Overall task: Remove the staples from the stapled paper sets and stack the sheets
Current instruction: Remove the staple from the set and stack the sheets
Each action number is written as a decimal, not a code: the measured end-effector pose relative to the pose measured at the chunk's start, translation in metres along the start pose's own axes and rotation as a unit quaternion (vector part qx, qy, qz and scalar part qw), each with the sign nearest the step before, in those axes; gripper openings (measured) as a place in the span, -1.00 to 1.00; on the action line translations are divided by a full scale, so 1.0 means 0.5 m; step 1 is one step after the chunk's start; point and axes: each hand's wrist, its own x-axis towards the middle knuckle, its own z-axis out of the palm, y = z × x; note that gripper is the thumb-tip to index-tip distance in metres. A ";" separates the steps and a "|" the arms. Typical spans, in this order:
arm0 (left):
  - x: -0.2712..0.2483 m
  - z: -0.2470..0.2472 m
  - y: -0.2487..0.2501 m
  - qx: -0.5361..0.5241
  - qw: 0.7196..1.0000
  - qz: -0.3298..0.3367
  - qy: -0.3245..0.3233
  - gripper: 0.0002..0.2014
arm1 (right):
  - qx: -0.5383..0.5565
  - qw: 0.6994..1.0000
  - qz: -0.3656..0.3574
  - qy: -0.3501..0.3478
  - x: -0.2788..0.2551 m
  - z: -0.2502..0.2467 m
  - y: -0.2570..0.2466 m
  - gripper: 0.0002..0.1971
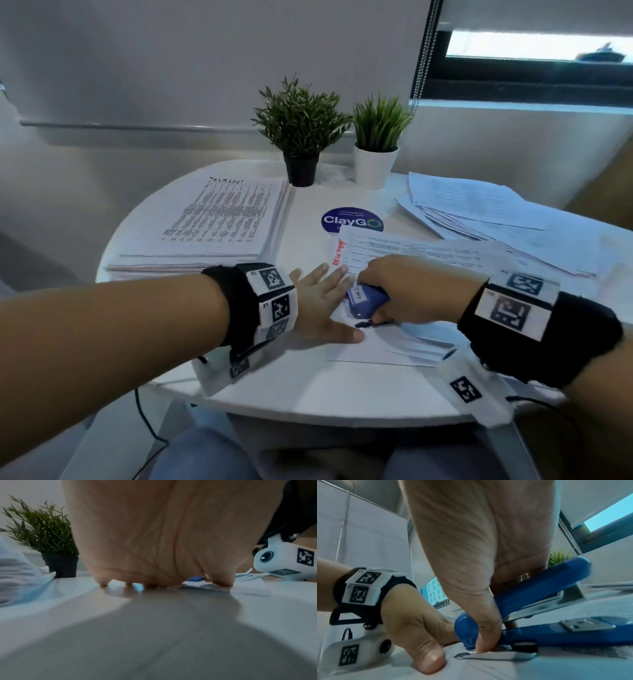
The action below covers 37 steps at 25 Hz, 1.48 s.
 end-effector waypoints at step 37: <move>-0.073 -0.041 0.077 -0.018 0.996 0.003 0.084 -0.16 | -0.271 0.879 -0.350 0.181 0.008 0.018 0.010 -0.90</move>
